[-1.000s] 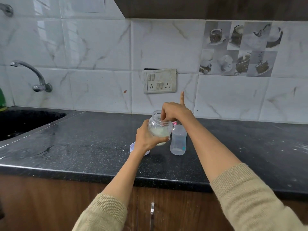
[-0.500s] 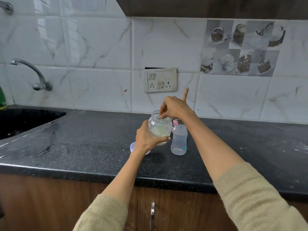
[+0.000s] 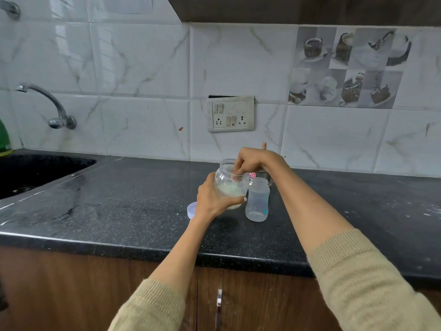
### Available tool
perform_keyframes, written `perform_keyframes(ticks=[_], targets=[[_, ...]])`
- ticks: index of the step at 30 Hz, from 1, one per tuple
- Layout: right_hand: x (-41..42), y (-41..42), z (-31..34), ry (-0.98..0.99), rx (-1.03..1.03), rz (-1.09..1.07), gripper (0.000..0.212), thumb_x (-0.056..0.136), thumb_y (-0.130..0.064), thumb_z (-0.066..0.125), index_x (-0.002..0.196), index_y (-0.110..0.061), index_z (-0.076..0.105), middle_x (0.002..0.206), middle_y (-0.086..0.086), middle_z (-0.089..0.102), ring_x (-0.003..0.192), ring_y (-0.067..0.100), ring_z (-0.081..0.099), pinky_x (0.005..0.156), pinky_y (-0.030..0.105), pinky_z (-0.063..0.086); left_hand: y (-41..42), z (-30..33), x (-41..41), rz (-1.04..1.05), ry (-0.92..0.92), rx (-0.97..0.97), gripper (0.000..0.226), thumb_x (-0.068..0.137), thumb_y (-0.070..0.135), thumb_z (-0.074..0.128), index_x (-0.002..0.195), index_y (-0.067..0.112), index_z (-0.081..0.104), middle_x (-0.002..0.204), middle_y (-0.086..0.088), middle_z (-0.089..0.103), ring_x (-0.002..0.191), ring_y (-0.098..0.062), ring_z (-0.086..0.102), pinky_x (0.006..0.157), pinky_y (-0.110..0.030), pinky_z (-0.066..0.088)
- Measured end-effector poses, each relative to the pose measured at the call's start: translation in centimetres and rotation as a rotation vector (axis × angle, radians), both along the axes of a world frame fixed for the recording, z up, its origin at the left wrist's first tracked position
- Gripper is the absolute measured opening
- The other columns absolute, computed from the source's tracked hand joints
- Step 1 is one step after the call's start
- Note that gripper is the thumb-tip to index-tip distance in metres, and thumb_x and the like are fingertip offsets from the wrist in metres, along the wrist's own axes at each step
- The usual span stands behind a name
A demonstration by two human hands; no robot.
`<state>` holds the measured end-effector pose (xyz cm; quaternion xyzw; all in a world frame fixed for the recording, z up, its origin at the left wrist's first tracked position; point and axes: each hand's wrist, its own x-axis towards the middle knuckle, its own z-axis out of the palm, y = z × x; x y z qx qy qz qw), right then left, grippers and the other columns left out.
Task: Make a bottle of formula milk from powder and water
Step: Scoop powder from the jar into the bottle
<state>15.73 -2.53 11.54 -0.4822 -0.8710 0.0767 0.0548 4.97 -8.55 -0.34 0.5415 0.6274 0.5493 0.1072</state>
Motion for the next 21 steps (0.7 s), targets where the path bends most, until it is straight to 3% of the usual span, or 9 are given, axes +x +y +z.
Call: perform_keyframes(ticks=[3, 5, 7, 9, 11, 14, 18, 19, 21], targets=[[0.7, 0.4, 0.1, 0.171, -0.106, -0.046, 0.025, 0.083, -0.032, 0.070, 0.103, -0.017, 0.075, 0.111, 0.000, 0.070, 0.115, 0.020, 0.054, 0.113, 0.049, 0.025, -0.1, 0.1, 0.0, -0.006, 0.001, 0.000, 0.087, 0.048, 0.038, 0.090, 0.122, 0.016, 0.050, 0.112, 0.001, 0.063, 0.101, -0.019, 0.059, 0.082, -0.030, 0.050], [1.1, 0.7, 0.3, 0.330, -0.187, -0.092, 0.033, 0.079, -0.028, 0.075, 0.104, -0.008, 0.074, 0.105, 0.003, 0.071, 0.102, 0.018, 0.061, 0.093, 0.031, 0.047, -0.1, 0.0, 0.0, -0.003, -0.001, -0.004, 0.088, 0.047, 0.038, 0.090, 0.122, 0.016, 0.049, 0.112, 0.001, 0.064, 0.102, -0.019, 0.060, 0.084, -0.031, 0.050], [1.5, 1.1, 0.5, 0.447, -0.253, -0.151, 0.025, 0.080, -0.020, 0.075, 0.096, -0.001, 0.072, 0.079, 0.001, 0.074, 0.074, 0.009, 0.067, 0.069, 0.017, 0.049, -0.1, -0.1, 0.0, 0.004, -0.007, -0.008, 0.088, 0.048, 0.038, 0.090, 0.122, 0.015, 0.049, 0.114, 0.000, 0.063, 0.103, -0.020, 0.060, 0.085, -0.033, 0.051], [1.9, 1.4, 0.5, 0.534, -0.330, -0.207, 0.011, 0.082, -0.014, 0.072, 0.081, -0.004, 0.069, 0.054, -0.005, 0.069, 0.052, 0.004, 0.064, 0.068, 0.014, 0.050, -0.1, -0.2, 0.1, 0.013, -0.006, -0.013, 0.088, 0.049, 0.039, 0.089, 0.123, 0.015, 0.049, 0.116, 0.000, 0.062, 0.106, -0.021, 0.059, 0.087, -0.033, 0.050], [2.6, 1.4, 0.5, 0.615, -0.389, -0.243, 0.013, 0.083, -0.014, 0.071, 0.073, -0.007, 0.066, 0.049, -0.005, 0.067, 0.048, 0.003, 0.062, 0.075, 0.017, 0.051, -0.1, -0.2, 0.1, 0.023, 0.005, -0.014, 0.088, 0.050, 0.039, 0.089, 0.125, 0.015, 0.048, 0.119, -0.001, 0.061, 0.108, -0.021, 0.057, 0.087, -0.032, 0.049], [3.4, 1.0, 0.2, 0.677, -0.452, -0.301, 0.019, 0.088, -0.019, 0.066, 0.070, -0.012, 0.063, 0.043, -0.009, 0.063, 0.056, 0.002, 0.061, 0.066, 0.017, 0.042, -0.1, -0.2, 0.2, 0.027, 0.011, -0.019, 0.087, 0.052, 0.039, 0.088, 0.125, 0.015, 0.047, 0.120, -0.001, 0.060, 0.109, -0.021, 0.057, 0.087, -0.031, 0.048], [3.9, 1.0, -0.5, 0.774, -0.450, -0.362, 0.018, 0.088, -0.019, 0.065, 0.071, -0.015, 0.061, 0.042, -0.010, 0.062, 0.065, 0.005, 0.060, 0.092, 0.029, 0.040, 0.1, -0.3, 0.3, 0.037, -0.001, -0.021, 0.086, 0.052, 0.039, 0.087, 0.124, 0.015, 0.048, 0.119, -0.001, 0.061, 0.109, -0.022, 0.057, 0.087, -0.032, 0.049], [4.0, 1.1, -0.7, 0.812, -0.461, -0.372, 0.018, 0.088, -0.017, 0.065, 0.071, -0.013, 0.061, 0.041, -0.008, 0.062, 0.060, 0.006, 0.061, 0.088, 0.028, 0.045, 0.2, -0.4, 0.3, 0.039, -0.003, -0.021, 0.085, 0.051, 0.039, 0.087, 0.124, 0.016, 0.048, 0.119, -0.001, 0.061, 0.109, -0.021, 0.057, 0.086, -0.032, 0.049], [4.1, 1.1, -0.9, 0.873, -0.492, -0.375, 0.018, 0.089, -0.015, 0.065, 0.072, -0.011, 0.061, 0.041, -0.005, 0.062, 0.044, 0.004, 0.061, 0.064, 0.020, 0.054, 0.2, -0.4, 0.3, 0.038, -0.005, -0.020, 0.085, 0.052, 0.039, 0.087, 0.123, 0.016, 0.048, 0.119, 0.000, 0.061, 0.108, -0.021, 0.057, 0.085, -0.031, 0.048]])
